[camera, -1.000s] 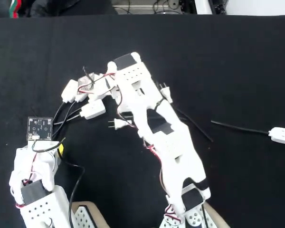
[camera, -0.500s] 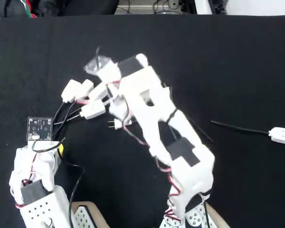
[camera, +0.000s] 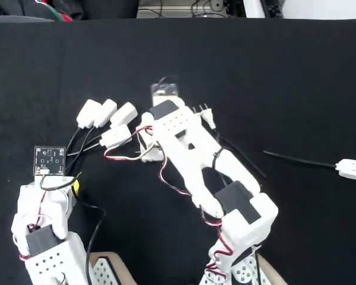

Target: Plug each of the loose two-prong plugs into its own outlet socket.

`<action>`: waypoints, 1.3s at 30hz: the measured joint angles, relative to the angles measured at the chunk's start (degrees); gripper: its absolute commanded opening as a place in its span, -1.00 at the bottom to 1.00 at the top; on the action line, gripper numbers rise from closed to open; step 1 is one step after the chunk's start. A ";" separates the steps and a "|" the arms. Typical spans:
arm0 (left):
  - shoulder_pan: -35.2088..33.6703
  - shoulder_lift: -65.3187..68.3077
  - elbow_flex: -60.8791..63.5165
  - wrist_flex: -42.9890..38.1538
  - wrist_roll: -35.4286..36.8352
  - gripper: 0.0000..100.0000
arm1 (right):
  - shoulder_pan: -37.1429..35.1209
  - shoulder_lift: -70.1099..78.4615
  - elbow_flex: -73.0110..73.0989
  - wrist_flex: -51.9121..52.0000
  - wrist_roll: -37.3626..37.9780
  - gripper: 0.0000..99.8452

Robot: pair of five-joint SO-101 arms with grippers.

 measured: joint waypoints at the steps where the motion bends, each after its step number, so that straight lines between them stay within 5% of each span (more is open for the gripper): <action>1: 0.00 0.00 0.00 0.00 0.00 -0.42 | 0.00 0.00 0.00 -1.49 -3.16 -0.16; 11: 0.00 0.00 0.00 0.00 0.00 -0.42 | 0.00 0.00 3.43 -16.79 -23.65 -0.53; 22: 0.00 0.00 0.00 0.00 0.00 -0.42 | 0.00 0.00 12.84 -29.71 -24.97 -0.54; 28: 0.00 0.00 0.00 0.00 0.00 -0.42 | 0.18 -1.05 16.09 -33.41 -25.14 -0.96; 39: 0.00 0.00 0.00 0.00 0.00 -0.42 | 1.05 -0.97 16.26 -34.73 -22.42 -0.98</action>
